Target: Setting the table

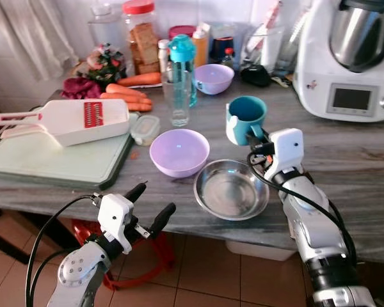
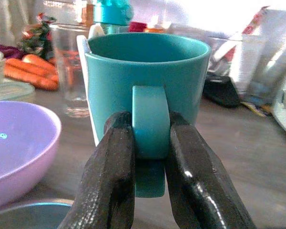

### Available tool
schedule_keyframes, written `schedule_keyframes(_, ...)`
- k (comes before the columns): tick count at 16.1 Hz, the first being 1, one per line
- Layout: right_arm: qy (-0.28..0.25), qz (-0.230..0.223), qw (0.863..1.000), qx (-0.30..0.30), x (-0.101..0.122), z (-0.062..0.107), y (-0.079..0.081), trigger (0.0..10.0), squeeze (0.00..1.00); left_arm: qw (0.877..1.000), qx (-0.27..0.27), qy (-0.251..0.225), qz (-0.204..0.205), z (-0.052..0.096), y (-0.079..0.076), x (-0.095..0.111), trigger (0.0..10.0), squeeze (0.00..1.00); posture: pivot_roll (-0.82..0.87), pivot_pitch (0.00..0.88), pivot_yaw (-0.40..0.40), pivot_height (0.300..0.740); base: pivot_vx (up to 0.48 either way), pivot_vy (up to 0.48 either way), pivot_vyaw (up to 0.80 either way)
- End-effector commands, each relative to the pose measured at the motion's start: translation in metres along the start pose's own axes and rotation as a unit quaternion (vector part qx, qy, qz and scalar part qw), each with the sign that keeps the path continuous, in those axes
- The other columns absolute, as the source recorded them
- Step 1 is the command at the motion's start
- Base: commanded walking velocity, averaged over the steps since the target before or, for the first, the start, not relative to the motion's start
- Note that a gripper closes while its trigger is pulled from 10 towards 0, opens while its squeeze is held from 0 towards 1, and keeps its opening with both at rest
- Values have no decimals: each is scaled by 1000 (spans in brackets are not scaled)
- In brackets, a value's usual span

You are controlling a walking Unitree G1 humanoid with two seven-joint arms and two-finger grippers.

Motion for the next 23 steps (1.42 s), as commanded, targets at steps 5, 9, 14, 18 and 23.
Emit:
schedule_keyframes(5,-28,-27,999,7,0,-10,2,10000,0,1000,-12,2,-12,-2,0,5,10000,0,101,58,66,740,0,0,0)
schedule_keyframes(9,-21,-36,999,4,-12,-10,2,10000,0,999,-31,3,-9,-4,-4,7,10000,0,104,58,72,740,0,0,0)
schedule_keyframes(14,-4,-34,999,-8,-26,-7,-4,10000,0,999,-36,5,-8,-5,-6,7,10000,0,106,57,75,740,0,0,0)
schedule_keyframes(18,10,-38,999,-8,-37,-4,-4,10000,0,999,-38,2,-9,-5,-8,7,10000,0,104,54,78,740,0,0,0)
schedule_keyframes(23,13,-36,999,-10,-40,-3,-6,10000,0,999,-44,4,-5,-5,-10,5,10000,0,104,54,75,740,0,0,0)
Point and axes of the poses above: a point about 5 cm out from each wrist's last joint towards the gripper, its own z axis pointing back from the gripper into the wrist, its own x axis along the axis of the wrist's last joint, y = z × x, the point moved 5 cm from there along -z, pointing out of the wrist towards the gripper, and after that the axes turned 11 degrees about z, right-handed, at the moved point
